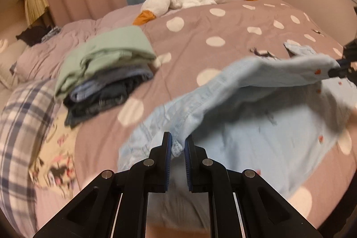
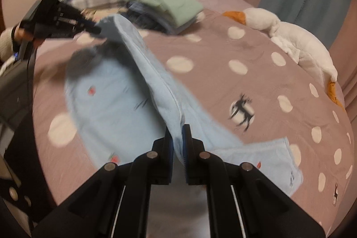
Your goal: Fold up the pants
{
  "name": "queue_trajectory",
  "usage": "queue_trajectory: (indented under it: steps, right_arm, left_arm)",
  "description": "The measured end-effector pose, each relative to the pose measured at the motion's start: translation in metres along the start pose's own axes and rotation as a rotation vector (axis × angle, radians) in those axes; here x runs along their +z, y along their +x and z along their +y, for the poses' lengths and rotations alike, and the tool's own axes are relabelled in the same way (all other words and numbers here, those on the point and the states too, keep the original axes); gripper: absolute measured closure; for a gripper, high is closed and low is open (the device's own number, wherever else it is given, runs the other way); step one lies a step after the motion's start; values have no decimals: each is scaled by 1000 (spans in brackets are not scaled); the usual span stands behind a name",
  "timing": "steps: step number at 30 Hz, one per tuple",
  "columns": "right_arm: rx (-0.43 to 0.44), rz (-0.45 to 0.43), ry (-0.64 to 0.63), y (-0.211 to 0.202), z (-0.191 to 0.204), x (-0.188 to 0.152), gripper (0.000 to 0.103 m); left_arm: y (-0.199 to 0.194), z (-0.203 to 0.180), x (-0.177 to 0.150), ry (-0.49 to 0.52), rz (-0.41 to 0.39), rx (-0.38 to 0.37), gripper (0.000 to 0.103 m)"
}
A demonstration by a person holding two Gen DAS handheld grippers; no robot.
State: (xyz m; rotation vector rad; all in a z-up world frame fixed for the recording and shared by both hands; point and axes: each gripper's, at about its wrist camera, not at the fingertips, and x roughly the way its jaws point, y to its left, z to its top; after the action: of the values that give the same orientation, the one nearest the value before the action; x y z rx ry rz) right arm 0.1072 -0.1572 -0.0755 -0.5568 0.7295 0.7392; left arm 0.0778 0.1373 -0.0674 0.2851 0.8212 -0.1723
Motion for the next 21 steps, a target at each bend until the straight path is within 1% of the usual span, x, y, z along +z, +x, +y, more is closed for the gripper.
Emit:
queue_trajectory:
  steps: [3, 6, 8, 10, 13, 14, 18, 20, 21]
  right_arm:
    - [22, 43, -3, 0, 20, -24, 95]
    - [39, 101, -22, 12, 39, -43, 95]
    - [17, 143, -48, 26, 52, -55, 94]
    - [3, 169, -56, 36, 59, -60, 91]
    - [-21, 180, -54, 42, 64, -61, 89]
    - [-26, 177, -53, 42, 64, -61, 89]
    - [-35, 168, -44, 38, 66, -62, 87]
    - [-39, 165, -30, 38, 67, -61, 85]
    - [-42, 164, -28, 38, 68, -61, 84]
  left_arm:
    - [-8, -1, -25, -33, 22, -21, 92]
    - [-8, -4, -45, -73, 52, -50, 92]
    - [-5, -4, -56, -120, 78, -67, 91]
    - [-4, 0, -64, -196, 95, -87, 92]
    - [-11, 7, -76, -309, 71, -110, 91]
    - [-14, 9, -80, -343, 62, -111, 89]
    - [-16, 16, -88, -472, 52, -149, 89]
    - [-11, 18, -87, -551, 48, -200, 88]
    - [-8, 18, -86, -585, 47, -224, 82]
